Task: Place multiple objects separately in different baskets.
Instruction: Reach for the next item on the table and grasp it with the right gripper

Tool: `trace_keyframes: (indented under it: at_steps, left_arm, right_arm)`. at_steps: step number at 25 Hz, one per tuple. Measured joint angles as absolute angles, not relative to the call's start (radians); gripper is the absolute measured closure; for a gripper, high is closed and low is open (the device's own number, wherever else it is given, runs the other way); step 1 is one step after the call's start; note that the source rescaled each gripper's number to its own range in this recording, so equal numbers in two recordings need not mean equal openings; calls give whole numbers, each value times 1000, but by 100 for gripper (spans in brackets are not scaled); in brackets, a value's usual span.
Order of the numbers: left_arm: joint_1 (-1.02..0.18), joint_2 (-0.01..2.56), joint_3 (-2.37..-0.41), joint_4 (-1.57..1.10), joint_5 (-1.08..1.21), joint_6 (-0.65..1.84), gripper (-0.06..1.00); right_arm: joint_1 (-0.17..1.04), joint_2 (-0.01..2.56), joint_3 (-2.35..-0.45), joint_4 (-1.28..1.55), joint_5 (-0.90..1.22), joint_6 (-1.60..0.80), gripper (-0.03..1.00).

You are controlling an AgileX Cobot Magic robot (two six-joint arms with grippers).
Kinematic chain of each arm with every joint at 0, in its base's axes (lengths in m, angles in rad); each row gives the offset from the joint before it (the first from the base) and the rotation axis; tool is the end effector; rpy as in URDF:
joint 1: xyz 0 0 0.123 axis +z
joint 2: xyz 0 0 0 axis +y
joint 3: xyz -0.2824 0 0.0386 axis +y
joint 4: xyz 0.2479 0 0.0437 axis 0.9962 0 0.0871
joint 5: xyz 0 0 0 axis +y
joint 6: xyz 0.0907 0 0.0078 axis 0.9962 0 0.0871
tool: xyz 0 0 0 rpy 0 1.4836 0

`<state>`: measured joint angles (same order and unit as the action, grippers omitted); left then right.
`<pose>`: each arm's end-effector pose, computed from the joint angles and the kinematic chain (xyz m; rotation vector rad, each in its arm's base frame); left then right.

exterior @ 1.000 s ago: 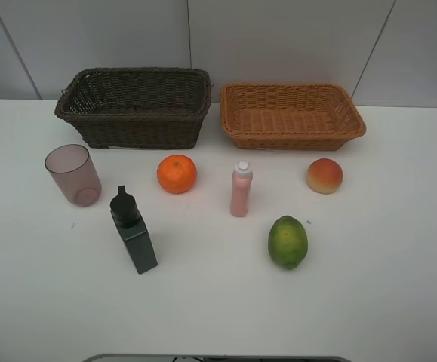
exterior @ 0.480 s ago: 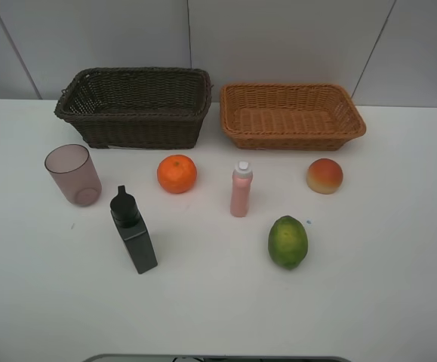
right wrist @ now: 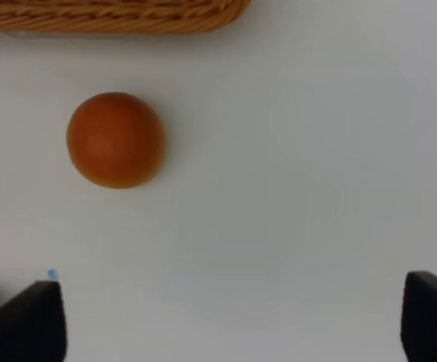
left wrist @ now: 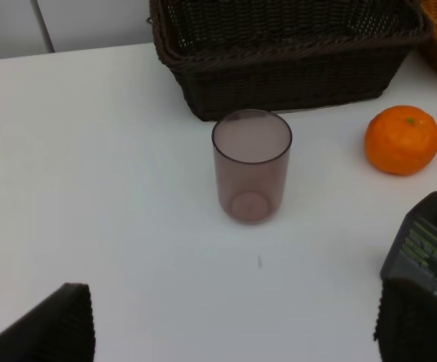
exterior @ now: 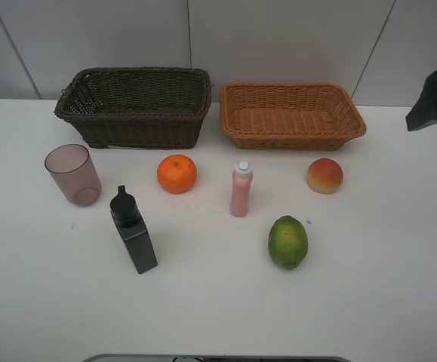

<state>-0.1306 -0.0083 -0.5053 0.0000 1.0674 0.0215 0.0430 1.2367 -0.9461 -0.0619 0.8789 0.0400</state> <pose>-0.0070 0.0009 0.2780 0.1548 2.0322 -0.0685 0.2365 0.0058 0.2930 -0.0406 2.6506 -0.0488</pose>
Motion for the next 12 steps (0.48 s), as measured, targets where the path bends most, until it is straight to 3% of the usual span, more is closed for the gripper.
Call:
trace_keyframes:
  at_steps: [12]
  left_arm:
    - [-131, -8, -505, 0, 1067, 21, -2]
  right_arm:
    - [179, 1584, -984, -109, 685, 259, 9]
